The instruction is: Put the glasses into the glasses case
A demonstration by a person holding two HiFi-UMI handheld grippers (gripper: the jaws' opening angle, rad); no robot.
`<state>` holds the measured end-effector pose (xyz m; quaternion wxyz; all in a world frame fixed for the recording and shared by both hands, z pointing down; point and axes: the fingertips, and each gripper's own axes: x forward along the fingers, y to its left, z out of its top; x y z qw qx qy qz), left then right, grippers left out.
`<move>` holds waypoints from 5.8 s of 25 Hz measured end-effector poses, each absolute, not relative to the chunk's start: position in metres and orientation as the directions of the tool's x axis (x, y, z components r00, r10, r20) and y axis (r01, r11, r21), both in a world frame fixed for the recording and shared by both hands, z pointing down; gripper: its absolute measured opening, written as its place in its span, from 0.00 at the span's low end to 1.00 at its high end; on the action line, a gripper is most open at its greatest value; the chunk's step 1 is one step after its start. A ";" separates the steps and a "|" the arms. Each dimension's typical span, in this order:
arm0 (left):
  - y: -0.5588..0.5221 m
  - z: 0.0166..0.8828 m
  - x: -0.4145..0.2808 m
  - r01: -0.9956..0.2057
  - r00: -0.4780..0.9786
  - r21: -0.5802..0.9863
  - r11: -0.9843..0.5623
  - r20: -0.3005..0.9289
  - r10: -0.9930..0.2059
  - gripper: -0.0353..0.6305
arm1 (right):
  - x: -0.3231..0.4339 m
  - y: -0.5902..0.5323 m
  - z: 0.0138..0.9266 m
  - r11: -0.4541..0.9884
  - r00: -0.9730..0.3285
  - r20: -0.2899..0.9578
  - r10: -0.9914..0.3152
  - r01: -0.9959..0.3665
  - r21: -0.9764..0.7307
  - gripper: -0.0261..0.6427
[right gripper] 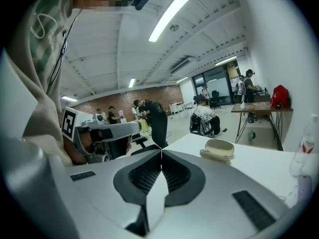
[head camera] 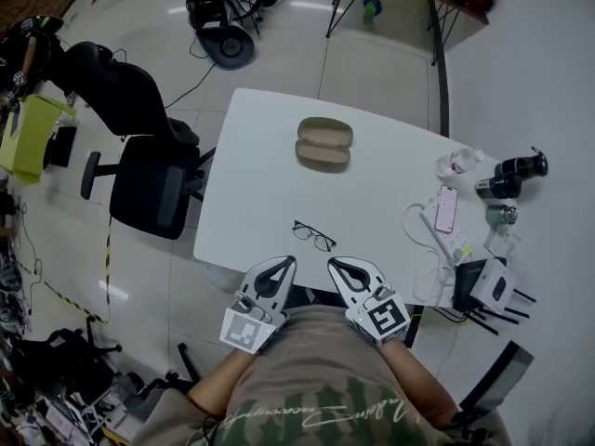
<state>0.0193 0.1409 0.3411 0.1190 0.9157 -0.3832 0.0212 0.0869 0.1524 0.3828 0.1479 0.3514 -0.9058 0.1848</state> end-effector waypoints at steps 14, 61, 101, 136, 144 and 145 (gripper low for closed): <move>0.099 0.348 0.026 -0.594 0.803 0.000 -0.804 0.047 -0.594 0.06 | 0.067 0.125 0.470 0.669 -0.567 0.685 -0.457 -0.727 -0.156 0.06; 0.019 0.382 -0.003 -0.670 0.741 -0.012 -0.743 0.059 -0.669 0.06 | 0.056 0.122 0.630 0.889 -0.294 0.954 0.066 -0.417 -0.190 0.08; 0.069 0.346 -0.037 -0.784 0.619 -0.062 -0.617 -0.012 -0.785 0.06 | 0.051 0.137 0.608 0.929 -0.338 0.933 0.120 -0.294 -0.226 0.08; 0.035 0.379 -0.055 -0.691 0.722 -0.004 -0.722 0.020 -0.691 0.06 | 0.045 0.133 0.604 0.922 -0.315 0.943 0.110 -0.322 -0.215 0.08; 0.028 0.380 -0.043 -0.704 0.710 -0.005 -0.710 0.028 -0.704 0.06 | 0.040 0.122 0.604 0.933 -0.338 0.928 0.154 -0.261 -0.249 0.08; 0.027 0.380 -0.041 -0.701 0.713 -0.008 -0.713 0.029 -0.701 0.06 | 0.041 0.121 0.604 0.930 -0.345 0.925 0.159 -0.263 -0.258 0.08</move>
